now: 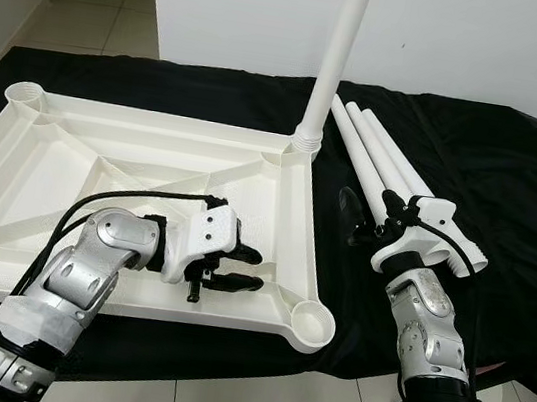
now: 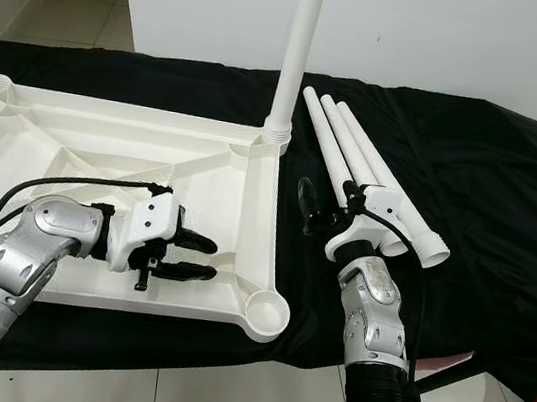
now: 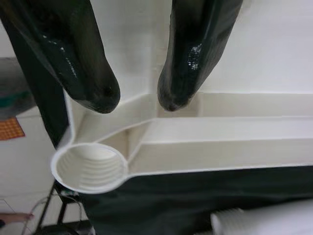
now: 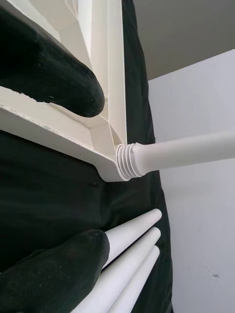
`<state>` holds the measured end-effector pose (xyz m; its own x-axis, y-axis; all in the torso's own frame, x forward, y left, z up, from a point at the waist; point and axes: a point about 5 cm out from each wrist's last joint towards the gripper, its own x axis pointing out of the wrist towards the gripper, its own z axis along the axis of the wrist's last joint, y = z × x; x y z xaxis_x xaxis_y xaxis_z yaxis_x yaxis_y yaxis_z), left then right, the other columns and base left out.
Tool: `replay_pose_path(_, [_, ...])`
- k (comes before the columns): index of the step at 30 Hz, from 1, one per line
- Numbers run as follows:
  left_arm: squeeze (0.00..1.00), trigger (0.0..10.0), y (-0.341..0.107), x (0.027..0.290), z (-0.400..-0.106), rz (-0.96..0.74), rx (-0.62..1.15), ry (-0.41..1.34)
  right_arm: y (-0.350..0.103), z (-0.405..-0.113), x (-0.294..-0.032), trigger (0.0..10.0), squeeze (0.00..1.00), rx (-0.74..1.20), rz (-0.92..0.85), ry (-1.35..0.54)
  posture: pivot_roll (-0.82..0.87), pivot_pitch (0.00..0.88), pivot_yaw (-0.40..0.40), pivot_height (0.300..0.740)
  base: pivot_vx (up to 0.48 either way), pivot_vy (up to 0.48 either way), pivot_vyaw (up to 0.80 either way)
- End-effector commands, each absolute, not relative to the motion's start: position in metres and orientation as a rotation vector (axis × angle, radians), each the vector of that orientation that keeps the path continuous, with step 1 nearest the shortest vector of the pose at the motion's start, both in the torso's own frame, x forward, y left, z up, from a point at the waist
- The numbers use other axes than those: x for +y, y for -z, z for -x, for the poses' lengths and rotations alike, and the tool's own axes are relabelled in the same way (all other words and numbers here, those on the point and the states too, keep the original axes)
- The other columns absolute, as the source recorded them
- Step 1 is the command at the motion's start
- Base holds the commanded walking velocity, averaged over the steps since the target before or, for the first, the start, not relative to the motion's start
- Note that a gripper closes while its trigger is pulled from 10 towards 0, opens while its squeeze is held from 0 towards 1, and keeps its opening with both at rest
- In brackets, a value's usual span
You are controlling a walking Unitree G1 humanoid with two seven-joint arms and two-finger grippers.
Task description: Building children table
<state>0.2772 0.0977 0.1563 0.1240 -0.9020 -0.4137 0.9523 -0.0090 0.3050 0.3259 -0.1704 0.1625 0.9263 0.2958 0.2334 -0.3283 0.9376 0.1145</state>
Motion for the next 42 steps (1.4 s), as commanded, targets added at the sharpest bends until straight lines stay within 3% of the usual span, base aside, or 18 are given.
replay_pose_path(1, [0.00,10.0,-0.152,0.092,-0.286,-0.620,0.052,1.245,-0.162,-0.327,-0.169,10.0,0.00,-0.222,-0.162,-0.329,0.06,0.065,-0.050,0.740,0.000,0.000,0.00])
replay_pose_path(10, [0.00,10.0,-0.152,0.077,-0.310,-0.685,-0.014,0.963,-0.160,-0.325,-0.165,10.0,0.00,-0.226,-0.180,-0.315,0.04,0.072,-0.044,0.740,0.000,0.000,0.00])
replay_pose_path(27, [0.00,10.0,-0.149,0.056,-0.339,-0.647,-0.031,0.706,-0.163,-0.326,-0.172,10.0,0.00,-0.226,-0.194,-0.247,0.01,0.083,-0.047,0.740,0.000,0.000,0.00])
replay_pose_path(34, [0.00,10.0,-0.168,0.071,-0.346,-0.590,-0.097,0.621,-0.157,-0.333,-0.182,10.0,0.00,-0.179,-0.089,-0.162,0.01,0.065,-0.042,0.740,0.000,0.000,0.00])
replay_pose_path(40, [0.00,10.0,-0.197,0.088,-0.350,-0.392,-0.158,0.639,-0.160,-0.338,-0.190,10.0,0.00,-0.203,-0.087,-0.102,0.03,0.050,-0.047,0.740,0.000,0.000,0.00])
replay_pose_path(41, [0.00,10.0,-0.203,0.094,-0.353,-0.301,-0.158,0.629,-0.162,-0.340,-0.194,10.0,1.00,-0.209,-0.102,-0.081,0.03,0.044,-0.051,0.740,0.000,0.000,0.00])
replay_pose_path(42, [0.00,10.0,-0.203,0.094,-0.353,-0.301,-0.158,0.629,-0.162,-0.340,-0.194,10.0,1.00,-0.209,-0.102,-0.081,0.03,0.044,-0.051,0.740,0.000,0.000,0.00])
